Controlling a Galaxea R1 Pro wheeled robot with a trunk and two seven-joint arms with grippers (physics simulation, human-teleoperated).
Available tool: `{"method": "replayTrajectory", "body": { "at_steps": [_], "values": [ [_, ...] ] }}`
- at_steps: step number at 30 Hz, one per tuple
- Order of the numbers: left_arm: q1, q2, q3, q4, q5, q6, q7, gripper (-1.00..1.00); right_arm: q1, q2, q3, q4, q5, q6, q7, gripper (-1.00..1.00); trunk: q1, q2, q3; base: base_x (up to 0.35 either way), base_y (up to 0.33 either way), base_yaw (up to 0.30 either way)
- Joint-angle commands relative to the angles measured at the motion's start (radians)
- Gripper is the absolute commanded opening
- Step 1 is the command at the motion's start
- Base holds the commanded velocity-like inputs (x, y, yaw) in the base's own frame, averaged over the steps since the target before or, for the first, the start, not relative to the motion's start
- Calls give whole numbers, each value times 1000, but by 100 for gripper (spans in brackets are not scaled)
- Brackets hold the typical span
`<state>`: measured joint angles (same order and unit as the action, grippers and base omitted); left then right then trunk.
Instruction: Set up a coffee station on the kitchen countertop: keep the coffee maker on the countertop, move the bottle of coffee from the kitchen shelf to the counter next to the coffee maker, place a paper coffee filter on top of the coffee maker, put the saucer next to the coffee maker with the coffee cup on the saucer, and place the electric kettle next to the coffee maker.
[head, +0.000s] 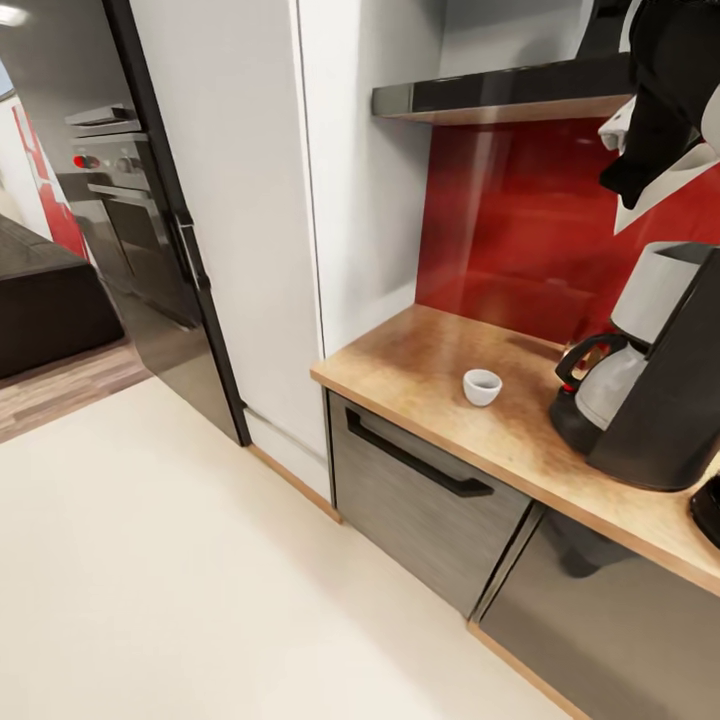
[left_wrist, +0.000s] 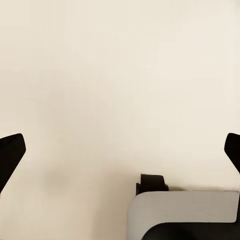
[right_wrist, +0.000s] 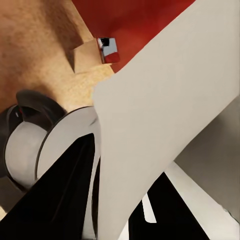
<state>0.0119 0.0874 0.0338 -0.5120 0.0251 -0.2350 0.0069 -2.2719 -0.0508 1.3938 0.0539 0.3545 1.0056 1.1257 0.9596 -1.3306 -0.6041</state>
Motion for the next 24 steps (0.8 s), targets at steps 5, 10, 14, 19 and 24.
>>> {"method": "replayTrajectory", "body": {
  "at_steps": [5,10,14,19,24],
  "values": [
    [0,0,0,-1,3,-1,1,100,2,-5,-3,-2,9,7,0,-100,0,0,-1,41,0,0],
    [0,0,0,0,3,-1,1,100,3,-6,-3,-1,9,7,-66,-100,0,0,-1,6,0,0],
    [0,0,0,0,3,-1,1,100,3,-6,-2,-1,9,7,-85,-100,0,0,-1,1,0,0],
    [0,0,0,0,3,-1,1,100,3,-7,-1,-2,9,8,-94,-100,0,0,-1,0,0,0],
    [0,0,0,0,3,-1,1,100,3,-7,0,-1,10,8,-98,-100,0,0,-1,0,0,0]
  ]
}}
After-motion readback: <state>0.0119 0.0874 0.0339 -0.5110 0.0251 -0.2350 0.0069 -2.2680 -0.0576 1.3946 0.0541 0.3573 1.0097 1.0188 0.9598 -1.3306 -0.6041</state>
